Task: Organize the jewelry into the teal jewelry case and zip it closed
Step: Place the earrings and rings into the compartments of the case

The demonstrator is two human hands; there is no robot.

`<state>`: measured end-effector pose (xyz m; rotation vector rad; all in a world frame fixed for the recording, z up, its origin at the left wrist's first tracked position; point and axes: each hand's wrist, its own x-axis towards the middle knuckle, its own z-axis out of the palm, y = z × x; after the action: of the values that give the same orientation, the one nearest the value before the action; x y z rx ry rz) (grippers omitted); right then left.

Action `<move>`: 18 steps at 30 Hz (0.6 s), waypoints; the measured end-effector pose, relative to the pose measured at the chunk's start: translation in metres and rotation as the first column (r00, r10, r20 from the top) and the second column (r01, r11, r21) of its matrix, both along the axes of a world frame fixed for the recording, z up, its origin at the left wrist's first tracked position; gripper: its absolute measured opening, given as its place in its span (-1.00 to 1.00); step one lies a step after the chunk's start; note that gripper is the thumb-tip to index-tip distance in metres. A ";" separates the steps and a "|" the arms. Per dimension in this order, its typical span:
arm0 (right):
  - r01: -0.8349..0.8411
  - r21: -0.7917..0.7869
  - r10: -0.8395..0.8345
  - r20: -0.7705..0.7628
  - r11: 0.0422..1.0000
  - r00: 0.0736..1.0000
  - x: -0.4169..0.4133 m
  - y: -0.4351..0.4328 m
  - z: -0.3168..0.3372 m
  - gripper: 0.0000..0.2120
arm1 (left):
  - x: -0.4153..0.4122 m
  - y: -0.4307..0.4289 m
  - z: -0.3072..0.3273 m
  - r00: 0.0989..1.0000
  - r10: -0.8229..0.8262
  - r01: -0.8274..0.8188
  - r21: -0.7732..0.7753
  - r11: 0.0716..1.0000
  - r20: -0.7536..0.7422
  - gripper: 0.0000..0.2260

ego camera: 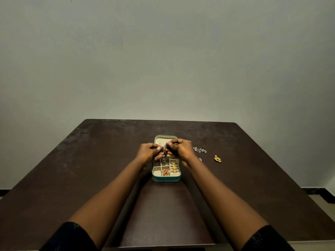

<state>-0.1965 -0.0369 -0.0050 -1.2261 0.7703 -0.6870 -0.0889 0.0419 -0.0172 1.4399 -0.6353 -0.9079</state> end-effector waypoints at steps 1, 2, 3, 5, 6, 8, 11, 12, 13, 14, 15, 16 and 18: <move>-0.001 -0.012 0.001 -0.022 1.000 1.000 -0.001 0.000 -0.001 -0.81 | -0.001 0.000 -0.001 1.000 -0.004 0.004 0.022 1.000 0.002 -0.88; -0.003 -0.022 0.002 -0.045 1.000 0.999 -0.002 -0.001 -0.003 -0.81 | -0.001 0.000 -0.002 1.000 0.003 -0.003 0.048 0.999 0.007 -0.87; -0.008 -0.030 0.006 -0.066 1.000 0.998 -0.002 -0.001 -0.004 -0.81 | -0.001 0.000 -0.003 1.000 0.009 -0.009 0.070 0.998 0.009 -0.86; -0.018 -0.058 0.011 -0.115 0.998 0.993 -0.003 -0.002 -0.006 -0.79 | 0.001 0.000 -0.006 0.999 0.003 -0.006 0.107 0.994 0.033 -0.85; -0.027 -0.089 0.014 -0.149 0.996 0.989 -0.003 -0.002 -0.007 -0.77 | 0.003 0.000 -0.007 0.998 -0.009 0.000 0.130 0.992 0.070 -0.87; -0.059 -0.184 0.014 -0.236 0.981 0.972 -0.002 -0.002 -0.009 -0.72 | 0.005 0.000 -0.009 0.982 -0.034 -0.001 0.184 0.983 0.185 -0.91; -0.096 -0.339 -0.036 -0.362 0.936 0.931 0.002 -0.003 -0.013 -0.73 | 0.005 0.001 -0.009 0.914 -0.031 -0.061 0.213 0.975 0.404 -0.89; -0.100 -0.384 -0.066 -0.397 0.918 0.915 0.003 -0.003 -0.013 -0.79 | 0.005 0.002 -0.010 0.879 -0.041 -0.076 0.225 0.971 0.475 -0.88; -0.109 -0.425 -0.093 -0.427 0.899 0.900 0.003 -0.003 -0.014 -0.86 | 0.006 0.002 -0.011 0.844 -0.061 -0.084 0.243 0.966 0.533 -0.88; -0.118 -0.460 -0.118 -0.452 0.880 0.884 0.003 -0.002 -0.015 -0.90 | 0.007 0.001 -0.013 0.815 -0.080 -0.090 0.263 0.961 0.574 -0.87; -0.128 -0.485 -0.136 -0.472 0.865 0.871 0.002 -0.002 -0.016 -0.90 | 0.008 0.001 -0.014 0.790 -0.096 -0.097 0.278 0.956 0.606 -0.86; -0.140 -0.502 -0.147 -0.489 0.854 0.860 0.001 -0.002 -0.016 -0.88 | 0.008 0.002 -0.015 0.761 -0.110 -0.107 0.291 0.951 0.639 -0.85; -0.153 -0.517 -0.163 -0.513 0.842 0.843 0.000 0.000 -0.017 -0.86 | 0.008 0.002 -0.015 0.701 -0.131 -0.123 0.300 0.946 0.701 -0.83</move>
<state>-0.1966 -0.0367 -0.0224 -1.9990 1.0871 -0.5788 -0.0806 0.0440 -0.0323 2.1262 -1.1015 -0.4215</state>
